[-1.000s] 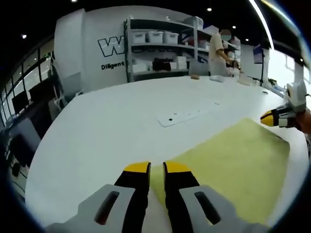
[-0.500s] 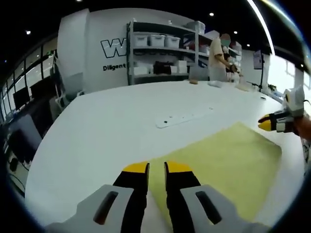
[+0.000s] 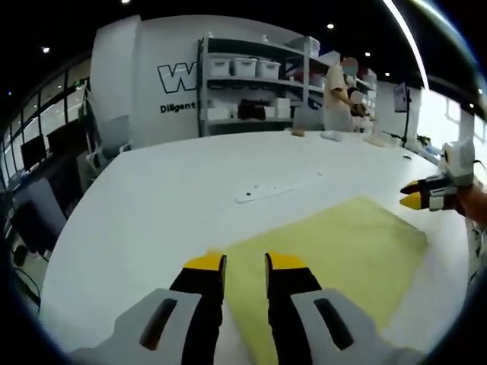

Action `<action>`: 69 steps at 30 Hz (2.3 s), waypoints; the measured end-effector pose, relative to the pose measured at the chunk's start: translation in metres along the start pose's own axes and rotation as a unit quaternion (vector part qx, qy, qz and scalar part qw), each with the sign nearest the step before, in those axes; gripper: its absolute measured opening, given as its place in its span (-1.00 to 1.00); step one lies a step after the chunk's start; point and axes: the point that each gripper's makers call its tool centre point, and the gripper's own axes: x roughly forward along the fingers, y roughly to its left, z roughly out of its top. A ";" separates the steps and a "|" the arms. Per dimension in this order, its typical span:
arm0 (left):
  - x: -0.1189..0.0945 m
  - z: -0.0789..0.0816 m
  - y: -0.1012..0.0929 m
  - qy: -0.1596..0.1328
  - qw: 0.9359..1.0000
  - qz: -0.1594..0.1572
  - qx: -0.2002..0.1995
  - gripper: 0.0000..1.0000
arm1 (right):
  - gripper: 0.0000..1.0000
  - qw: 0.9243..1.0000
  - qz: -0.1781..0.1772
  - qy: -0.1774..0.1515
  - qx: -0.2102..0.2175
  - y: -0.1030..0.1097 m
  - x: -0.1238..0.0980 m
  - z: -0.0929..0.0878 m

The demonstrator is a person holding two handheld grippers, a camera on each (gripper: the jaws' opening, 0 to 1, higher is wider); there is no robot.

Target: Fold the garment on the visible template until the final outline fits inside the template.

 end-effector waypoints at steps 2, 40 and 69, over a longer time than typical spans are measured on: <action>-0.003 0.000 -0.002 0.000 1.000 -0.001 -0.001 -0.59 | -0.37 1.000 -0.001 -0.003 -0.002 0.001 -0.005 0.002; -0.090 -0.015 -0.048 -0.021 1.000 -0.017 -0.010 0.00 | 0.02 1.000 -0.004 -0.020 -0.011 0.032 -0.090 -0.017; -0.099 -0.108 -0.045 0.059 0.997 -0.006 -0.042 -0.23 | -0.56 0.997 0.021 0.076 -0.010 0.026 -0.080 -0.100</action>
